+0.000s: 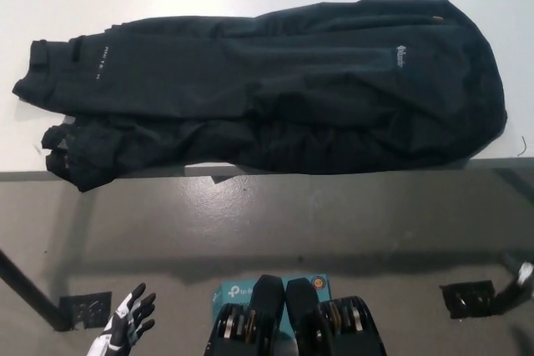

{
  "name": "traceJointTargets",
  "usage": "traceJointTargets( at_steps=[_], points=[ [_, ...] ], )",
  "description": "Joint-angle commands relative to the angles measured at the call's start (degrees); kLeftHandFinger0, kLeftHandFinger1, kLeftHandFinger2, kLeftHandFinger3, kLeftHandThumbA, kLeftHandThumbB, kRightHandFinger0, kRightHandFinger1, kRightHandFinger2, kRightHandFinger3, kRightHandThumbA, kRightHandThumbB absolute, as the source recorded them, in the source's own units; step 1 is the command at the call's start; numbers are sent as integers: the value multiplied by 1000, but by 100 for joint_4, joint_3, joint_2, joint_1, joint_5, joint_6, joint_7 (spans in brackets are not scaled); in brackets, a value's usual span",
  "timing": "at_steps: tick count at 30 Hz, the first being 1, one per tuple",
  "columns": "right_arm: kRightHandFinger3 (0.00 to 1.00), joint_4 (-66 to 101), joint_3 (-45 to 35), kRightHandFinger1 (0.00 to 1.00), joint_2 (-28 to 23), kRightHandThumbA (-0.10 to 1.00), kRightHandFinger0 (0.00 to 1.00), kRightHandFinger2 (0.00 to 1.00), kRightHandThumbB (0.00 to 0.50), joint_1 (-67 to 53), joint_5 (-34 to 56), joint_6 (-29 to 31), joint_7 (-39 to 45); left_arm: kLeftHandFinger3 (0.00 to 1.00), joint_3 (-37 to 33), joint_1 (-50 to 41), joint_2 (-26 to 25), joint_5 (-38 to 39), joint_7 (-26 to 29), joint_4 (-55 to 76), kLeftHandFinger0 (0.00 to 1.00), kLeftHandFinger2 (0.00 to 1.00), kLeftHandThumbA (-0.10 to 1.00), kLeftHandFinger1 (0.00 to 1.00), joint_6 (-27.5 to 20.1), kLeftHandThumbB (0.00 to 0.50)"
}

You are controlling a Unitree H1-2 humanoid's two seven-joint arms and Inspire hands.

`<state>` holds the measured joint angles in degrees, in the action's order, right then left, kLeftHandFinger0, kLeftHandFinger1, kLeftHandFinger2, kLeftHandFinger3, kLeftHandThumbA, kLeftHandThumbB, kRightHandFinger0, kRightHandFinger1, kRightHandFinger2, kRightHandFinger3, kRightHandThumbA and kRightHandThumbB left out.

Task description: The robot grabs the right edges of the black jacket on the table, and folds it in half

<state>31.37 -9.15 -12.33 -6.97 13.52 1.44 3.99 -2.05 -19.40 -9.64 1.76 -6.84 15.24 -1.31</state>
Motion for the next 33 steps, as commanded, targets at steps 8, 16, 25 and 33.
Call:
traceJointTargets(
  at_steps=[8,16,25,33],
  points=[
    [1000,-394,-547,1000,-238,1000,1000,1000,141,1705,1009,-1808,-495,1000,40,-255,-105,-148,-17,296,1000,1000,1000,1000,40,167],
    [1000,-1798,-776,1000,-180,1000,1000,1000,211,2603,1126,-2059,-457,1000,67,-288,-125,-78,-38,315,1000,1000,1000,1000,72,151],
    [1000,-3351,-915,1000,-325,1000,1000,1000,316,3464,1120,-1872,-275,1000,94,-207,-120,-89,-17,263,1000,1000,1000,1000,32,131],
    [1000,-4411,-1074,1000,-443,1000,1000,1000,314,4071,1181,-1771,-204,1000,123,-147,-163,-45,-50,253,1000,1000,1000,1000,46,131]
  ],
)
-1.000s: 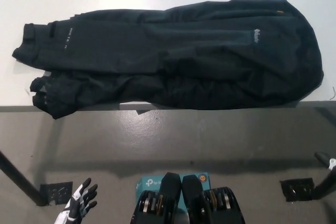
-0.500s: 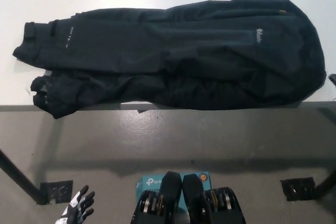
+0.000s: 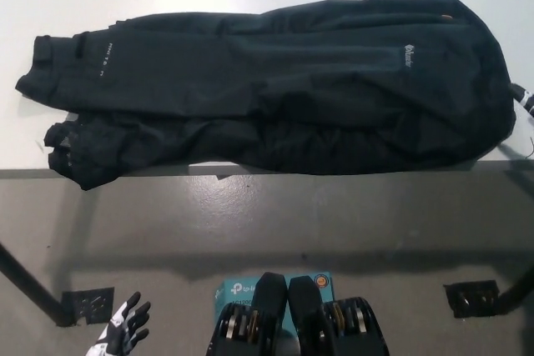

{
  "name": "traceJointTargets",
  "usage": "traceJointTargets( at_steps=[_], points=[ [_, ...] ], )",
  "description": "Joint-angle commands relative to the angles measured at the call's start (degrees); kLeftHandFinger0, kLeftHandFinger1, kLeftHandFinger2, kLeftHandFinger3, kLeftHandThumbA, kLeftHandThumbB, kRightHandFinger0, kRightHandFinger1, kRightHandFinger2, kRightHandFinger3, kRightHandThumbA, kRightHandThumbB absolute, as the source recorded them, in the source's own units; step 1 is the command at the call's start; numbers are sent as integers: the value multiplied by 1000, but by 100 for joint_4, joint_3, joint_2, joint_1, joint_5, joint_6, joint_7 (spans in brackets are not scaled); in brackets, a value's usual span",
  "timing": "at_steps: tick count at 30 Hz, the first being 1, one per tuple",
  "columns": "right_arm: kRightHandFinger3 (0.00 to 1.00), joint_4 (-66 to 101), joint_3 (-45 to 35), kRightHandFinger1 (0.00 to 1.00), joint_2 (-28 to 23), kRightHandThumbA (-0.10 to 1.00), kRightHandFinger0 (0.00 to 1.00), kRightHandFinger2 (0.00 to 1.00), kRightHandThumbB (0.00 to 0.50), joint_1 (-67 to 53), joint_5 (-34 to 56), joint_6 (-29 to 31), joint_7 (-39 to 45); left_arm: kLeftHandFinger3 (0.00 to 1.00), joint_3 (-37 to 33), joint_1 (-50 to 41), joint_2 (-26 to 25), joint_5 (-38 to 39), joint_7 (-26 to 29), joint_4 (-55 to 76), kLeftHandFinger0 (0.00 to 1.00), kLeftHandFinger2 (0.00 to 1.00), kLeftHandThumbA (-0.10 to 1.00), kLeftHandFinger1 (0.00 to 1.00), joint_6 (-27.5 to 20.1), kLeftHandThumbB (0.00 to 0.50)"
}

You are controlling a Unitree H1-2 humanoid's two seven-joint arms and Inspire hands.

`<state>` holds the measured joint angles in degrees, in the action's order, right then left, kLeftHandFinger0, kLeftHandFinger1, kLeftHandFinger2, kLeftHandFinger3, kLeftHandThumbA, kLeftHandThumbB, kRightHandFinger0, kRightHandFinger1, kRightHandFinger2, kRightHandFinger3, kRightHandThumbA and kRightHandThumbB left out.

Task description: The robot grabs the right edges of the black jacket on the table, and folds it in half

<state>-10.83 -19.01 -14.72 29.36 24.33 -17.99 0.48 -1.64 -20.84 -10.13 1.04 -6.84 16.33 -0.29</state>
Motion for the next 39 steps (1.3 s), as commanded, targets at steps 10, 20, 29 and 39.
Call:
traceJointTargets(
  at_steps=[10,20,29,39],
  points=[
    [1000,-676,-149,1000,-374,991,1000,1000,332,748,21,176,79,1000,29,-7,-150,-65,-60,115,1000,1000,1000,1000,-109,115],
    [1000,-1387,-98,1000,-428,1000,1000,1000,343,971,-27,347,231,1000,0,15,-191,-123,-56,-39,1000,1000,1000,1000,-236,124],
    [1000,-2060,-74,1000,-366,1000,1000,1000,311,1142,15,515,474,1000,-56,42,-195,-280,-43,-97,1000,1000,1000,1000,-240,155],
    [1000,-2820,34,1000,-353,1000,1000,1000,333,1354,-72,735,641,1000,-77,63,-267,-320,-94,-65,1000,983,1000,1000,-303,167]
  ],
)
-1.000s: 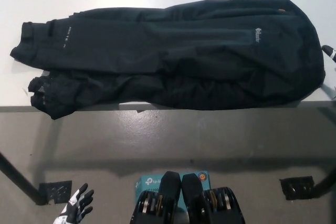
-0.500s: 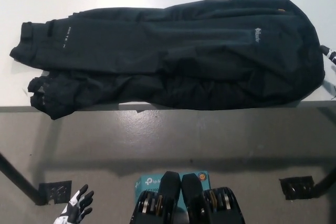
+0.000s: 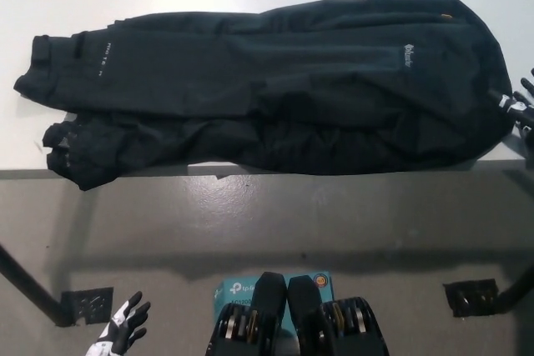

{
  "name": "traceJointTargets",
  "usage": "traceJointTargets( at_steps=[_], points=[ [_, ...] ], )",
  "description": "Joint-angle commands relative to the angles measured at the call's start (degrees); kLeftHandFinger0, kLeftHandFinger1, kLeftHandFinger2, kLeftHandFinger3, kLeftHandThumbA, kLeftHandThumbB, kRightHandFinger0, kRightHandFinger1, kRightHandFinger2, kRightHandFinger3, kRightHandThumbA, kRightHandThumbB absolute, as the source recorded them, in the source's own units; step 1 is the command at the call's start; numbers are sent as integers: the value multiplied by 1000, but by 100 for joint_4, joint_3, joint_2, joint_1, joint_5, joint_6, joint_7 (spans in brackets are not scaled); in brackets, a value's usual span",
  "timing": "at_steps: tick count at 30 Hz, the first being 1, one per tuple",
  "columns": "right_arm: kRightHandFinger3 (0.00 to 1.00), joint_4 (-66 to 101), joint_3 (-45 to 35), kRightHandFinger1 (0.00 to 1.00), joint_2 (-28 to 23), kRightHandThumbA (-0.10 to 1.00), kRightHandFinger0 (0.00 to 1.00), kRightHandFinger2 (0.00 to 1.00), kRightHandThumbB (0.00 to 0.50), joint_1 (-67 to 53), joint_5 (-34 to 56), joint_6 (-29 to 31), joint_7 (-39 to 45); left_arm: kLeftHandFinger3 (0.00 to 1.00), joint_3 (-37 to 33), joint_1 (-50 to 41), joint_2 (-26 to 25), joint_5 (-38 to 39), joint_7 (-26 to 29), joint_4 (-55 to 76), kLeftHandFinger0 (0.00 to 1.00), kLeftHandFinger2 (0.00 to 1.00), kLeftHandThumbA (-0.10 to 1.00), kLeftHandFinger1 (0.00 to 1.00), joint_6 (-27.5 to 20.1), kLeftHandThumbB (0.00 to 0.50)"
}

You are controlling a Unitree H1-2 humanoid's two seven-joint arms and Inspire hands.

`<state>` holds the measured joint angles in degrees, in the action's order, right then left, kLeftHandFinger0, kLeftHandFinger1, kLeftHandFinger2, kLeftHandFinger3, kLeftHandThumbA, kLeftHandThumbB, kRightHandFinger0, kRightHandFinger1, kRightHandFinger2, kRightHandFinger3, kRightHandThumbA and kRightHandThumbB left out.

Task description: The robot grabs the right edges of the black jacket on the table, and folds it in half

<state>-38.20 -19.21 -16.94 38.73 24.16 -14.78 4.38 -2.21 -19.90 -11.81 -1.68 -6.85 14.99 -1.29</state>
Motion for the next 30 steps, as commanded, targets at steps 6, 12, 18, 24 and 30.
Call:
traceJointTargets(
  at_steps=[6,12,18,24,30],
  points=[
    [1000,-494,54,1000,-134,1000,1000,1000,351,521,-21,544,393,1000,-37,-9,-125,-83,-103,61,1000,964,1000,1000,-239,165],
    [1000,-678,-110,1000,-37,1000,1000,1000,355,651,292,445,666,1000,-49,62,-151,-96,-114,36,1000,936,1000,1000,-267,153],
    [1000,-658,-339,1000,205,1000,1000,1000,413,847,576,179,712,1000,-37,130,-147,-147,-78,17,1000,914,1000,1000,-297,142],
    [1000,-718,-465,1000,433,1000,1000,1000,447,960,788,-57,827,1000,2,128,-170,-114,-98,23,1000,892,1000,1000,-344,137],
    [1000,-813,-413,1000,561,1000,1000,1000,464,1046,843,-331,905,1000,34,153,-180,-110,-109,33,1000,899,1000,1000,-332,145]
  ],
)
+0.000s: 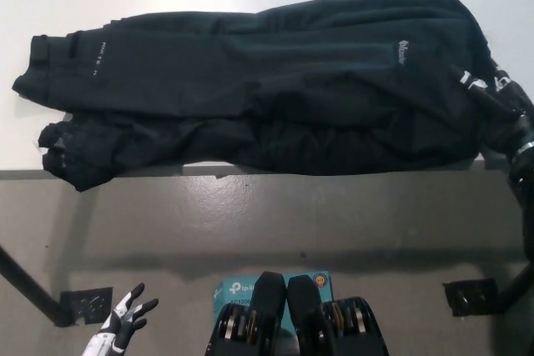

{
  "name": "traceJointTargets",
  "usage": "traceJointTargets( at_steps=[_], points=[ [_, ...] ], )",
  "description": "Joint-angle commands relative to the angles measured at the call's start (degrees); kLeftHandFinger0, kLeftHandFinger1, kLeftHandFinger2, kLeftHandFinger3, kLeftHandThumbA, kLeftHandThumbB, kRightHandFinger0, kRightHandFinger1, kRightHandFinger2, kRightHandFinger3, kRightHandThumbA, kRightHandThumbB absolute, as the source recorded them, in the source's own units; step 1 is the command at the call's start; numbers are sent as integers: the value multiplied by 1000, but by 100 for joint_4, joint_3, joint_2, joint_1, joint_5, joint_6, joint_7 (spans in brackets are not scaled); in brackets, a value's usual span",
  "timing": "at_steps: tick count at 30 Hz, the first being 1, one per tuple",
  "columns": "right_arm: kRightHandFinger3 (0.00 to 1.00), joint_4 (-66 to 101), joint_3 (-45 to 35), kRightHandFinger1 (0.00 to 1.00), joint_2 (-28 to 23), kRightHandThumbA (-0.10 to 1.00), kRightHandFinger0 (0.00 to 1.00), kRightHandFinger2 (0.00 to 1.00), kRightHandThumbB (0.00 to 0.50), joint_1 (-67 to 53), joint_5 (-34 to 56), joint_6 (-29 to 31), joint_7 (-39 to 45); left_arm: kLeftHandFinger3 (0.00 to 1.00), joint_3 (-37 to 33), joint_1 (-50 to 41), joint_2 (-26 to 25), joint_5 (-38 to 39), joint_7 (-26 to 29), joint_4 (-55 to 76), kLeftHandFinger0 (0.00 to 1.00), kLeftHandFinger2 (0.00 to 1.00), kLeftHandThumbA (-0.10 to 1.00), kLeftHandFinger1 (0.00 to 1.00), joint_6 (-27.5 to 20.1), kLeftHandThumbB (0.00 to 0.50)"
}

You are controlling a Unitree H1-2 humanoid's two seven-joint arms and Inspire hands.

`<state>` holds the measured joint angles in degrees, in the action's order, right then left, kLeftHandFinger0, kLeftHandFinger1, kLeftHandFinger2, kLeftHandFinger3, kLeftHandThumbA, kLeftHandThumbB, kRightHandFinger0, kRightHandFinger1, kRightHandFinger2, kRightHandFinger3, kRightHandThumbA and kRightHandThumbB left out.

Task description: The robot grabs the right edges of the black jacket on the table, and folds it in half

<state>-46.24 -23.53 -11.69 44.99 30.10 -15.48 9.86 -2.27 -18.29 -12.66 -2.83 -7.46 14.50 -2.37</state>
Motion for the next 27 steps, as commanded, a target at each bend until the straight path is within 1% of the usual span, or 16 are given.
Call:
traceJointTargets(
  at_steps=[1,3,4,5,6,7,8,9,10,12,13,15,21,23,24,27],
  points=[
    [1000,-11,22,1000,36,1000,1000,1000,464,422,252,-263,357,1000,41,-8,-95,5,-49,83,1000,898,1000,1000,-224,145],
    [1000,248,237,1000,50,994,1000,1000,447,392,82,-640,170,1000,34,6,-119,-14,-64,49,1000,896,1000,1000,-297,152],
    [1000,279,327,1000,54,819,870,1000,418,457,11,-861,34,1000,44,41,-118,29,-75,37,1000,900,1000,1000,-273,154],
    [1000,166,410,844,32,630,659,1000,371,566,-144,-917,-185,1000,48,69,-115,26,-70,45,1000,901,1000,1000,-243,149],
    [1000,123,448,850,23,553,538,1000,384,605,-200,-939,-281,1000,52,79,-118,24,-71,51,1000,902,1000,1000,-229,147],
    [741,62,422,550,104,130,233,736,199,706,-380,-812,-805,1000,53,92,-125,36,-81,51,1000,904,1000,1000,-239,138],
    [563,-31,485,263,153,-83,9,470,270,786,-596,-614,-1166,1000,50,106,-133,36,-90,48,1000,906,1000,1000,-253,123],
    [231,-88,638,238,171,-100,0,595,223,793,-834,-408,-1289,1000,46,98,-138,26,-94,38,1000,906,1000,1000,-275,124],
    [291,-124,687,263,181,-100,0,664,223,791,-905,-286,-1328,1000,44,100,-140,17,-93,27,1000,905,1000,1000,-302,124],
    [814,-80,646,314,236,-100,0,703,170,759,-885,-133,-1419,1000,45,119,-144,37,-105,19,1000,901,1000,1000,-318,154],
    [883,-71,633,319,245,-100,0,710,164,764,-883,-116,-1441,1000,48,138,-153,38,-109,26,1000,901,1000,1000,-306,155],
    [844,-190,595,347,230,-100,0,751,128,794,-875,26,-1408,1000,52,172,-147,29,-99,27,1000,889,1000,1000,-270,170],
    [744,-380,531,442,185,-100,0,800,160,888,-974,443,-1552,1000,31,289,-142,-2,-100,-25,1000,898,1000,1000,-209,178],
    [745,-357,437,421,202,-100,0,787,171,950,-938,504,-1708,1000,51,366,-80,-15,-43,-7,1000,960,1000,1000,-103,191],
    [713,-371,398,389,198,-100,0,767,146,969,-909,638,-1687,1000,78,379,-39,44,-20,10,1000,1000,1000,1000,-64,184],
    [736,-289,288,377,170,-100,0,769,114,1021,-875,808,-1794,1000,146,422,73,219,15,0,1000,1000,1000,1000,3,201]
  ],
)
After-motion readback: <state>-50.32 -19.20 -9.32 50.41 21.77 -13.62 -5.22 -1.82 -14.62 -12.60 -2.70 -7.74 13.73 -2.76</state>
